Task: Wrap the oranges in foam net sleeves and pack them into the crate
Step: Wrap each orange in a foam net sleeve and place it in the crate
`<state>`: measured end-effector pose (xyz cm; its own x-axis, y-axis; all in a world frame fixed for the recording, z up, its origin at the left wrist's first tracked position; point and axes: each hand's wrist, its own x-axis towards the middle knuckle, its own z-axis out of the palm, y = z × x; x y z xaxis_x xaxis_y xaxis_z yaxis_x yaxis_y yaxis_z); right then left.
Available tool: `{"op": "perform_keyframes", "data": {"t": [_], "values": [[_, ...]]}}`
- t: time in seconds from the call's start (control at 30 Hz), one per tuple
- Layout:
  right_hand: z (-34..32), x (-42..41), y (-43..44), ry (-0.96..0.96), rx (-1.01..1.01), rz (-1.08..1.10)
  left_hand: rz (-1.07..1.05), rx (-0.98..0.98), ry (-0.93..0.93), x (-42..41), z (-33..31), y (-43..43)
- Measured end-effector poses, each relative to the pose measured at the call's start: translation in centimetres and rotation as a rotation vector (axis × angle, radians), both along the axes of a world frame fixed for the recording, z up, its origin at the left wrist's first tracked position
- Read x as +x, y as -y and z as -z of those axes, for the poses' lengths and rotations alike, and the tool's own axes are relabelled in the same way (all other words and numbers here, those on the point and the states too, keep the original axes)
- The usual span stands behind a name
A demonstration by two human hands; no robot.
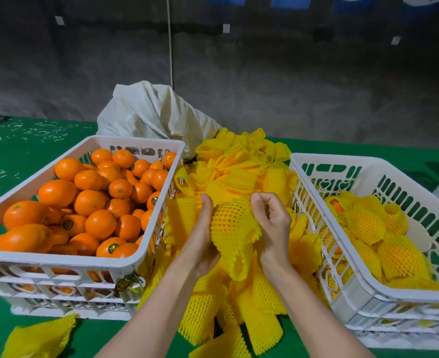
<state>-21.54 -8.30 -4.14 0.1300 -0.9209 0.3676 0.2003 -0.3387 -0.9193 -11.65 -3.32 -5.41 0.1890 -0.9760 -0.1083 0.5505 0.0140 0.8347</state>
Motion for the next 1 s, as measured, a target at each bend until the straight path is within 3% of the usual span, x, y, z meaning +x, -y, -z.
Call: {"op": "perform_keyframes", "data": {"t": [0.13, 0.23, 0.4, 0.47, 0.57, 0.67, 0.87, 1.0], "values": [[0.4, 0.0, 0.6, -0.008, 0.127, -0.032, 0.118, 0.005, -0.043, 0.7, 0.0, -0.5], [0.7, 0.1, 1.0, -0.011, 0.289, -0.108, 0.094, -0.025, -0.016, 0.6, 0.5, -0.4], [1.1, -0.4, 1.8, 0.007, 0.599, -0.160, 0.043, 0.020, -0.215, 0.7, 1.8, -0.1], [1.6, -0.2, 1.8, 0.028, 0.619, -0.152, 0.026, 0.044, -0.213, 0.7, 2.1, -0.1], [2.8, 0.4, 1.2, 0.059, 0.492, -0.103, 0.010, 0.076, -0.066, -0.1, 1.7, -0.2], [3.7, 0.4, 1.1, 0.006, 0.421, -0.061, -0.170, 0.055, 0.082, -0.8, 1.6, 0.1], [3.6, 0.0, 0.8, 0.041, 0.639, -0.422, -0.411, 0.000, 0.288, -0.7, 1.5, 0.5], [3.4, 0.8, 0.1, -0.004, 0.566, -0.344, -0.570, -0.111, 0.634, -1.5, 1.7, 0.3]]}}
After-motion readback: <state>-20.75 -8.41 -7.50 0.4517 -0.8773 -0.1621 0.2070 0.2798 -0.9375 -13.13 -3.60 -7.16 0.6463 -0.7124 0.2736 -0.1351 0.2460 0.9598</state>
